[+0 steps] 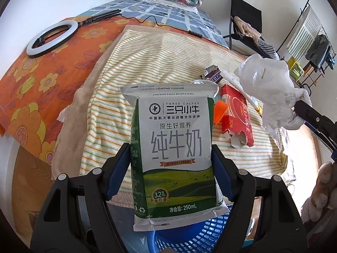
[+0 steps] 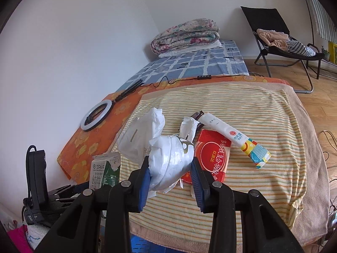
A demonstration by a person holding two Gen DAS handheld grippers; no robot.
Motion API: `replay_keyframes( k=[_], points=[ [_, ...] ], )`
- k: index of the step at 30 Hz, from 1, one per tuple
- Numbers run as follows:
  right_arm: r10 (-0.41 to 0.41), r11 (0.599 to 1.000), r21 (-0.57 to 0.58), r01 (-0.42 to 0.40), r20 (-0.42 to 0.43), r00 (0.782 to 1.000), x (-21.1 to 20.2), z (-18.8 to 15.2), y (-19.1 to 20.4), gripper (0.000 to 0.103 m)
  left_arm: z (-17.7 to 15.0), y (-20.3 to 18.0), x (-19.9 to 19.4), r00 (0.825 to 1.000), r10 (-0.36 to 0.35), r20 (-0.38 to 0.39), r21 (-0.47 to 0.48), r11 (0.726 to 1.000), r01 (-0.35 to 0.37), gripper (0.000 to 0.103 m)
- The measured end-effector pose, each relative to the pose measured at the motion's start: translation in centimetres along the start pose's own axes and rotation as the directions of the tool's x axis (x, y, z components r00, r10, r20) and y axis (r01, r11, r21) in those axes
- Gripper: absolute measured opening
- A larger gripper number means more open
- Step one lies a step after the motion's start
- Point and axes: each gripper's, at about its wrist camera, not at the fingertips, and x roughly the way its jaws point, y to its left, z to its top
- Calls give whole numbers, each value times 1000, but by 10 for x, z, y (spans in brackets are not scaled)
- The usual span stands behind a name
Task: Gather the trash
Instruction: 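Carry the milk carton and plastic bag with both tools over the blue basket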
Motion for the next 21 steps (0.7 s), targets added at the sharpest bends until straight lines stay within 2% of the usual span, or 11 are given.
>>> replay_keyframes(
  k=[5, 11, 21],
  points=[
    [-20, 1000, -8, 20, -17, 1000, -35, -36, -5, 37, -33, -18, -11, 999, -25, -25, 68, 997, 27, 76],
    [-61, 998, -19, 60, -45, 997, -70, -81, -13, 37, -76, -29, -17, 994, -60, -88, 98, 993, 69, 76],
    [-104, 993, -74, 95, -119, 987, -85, -142, -11, 37, -136, -43, -12, 983, -51, -177, 158, 984, 80, 76]
  ],
)
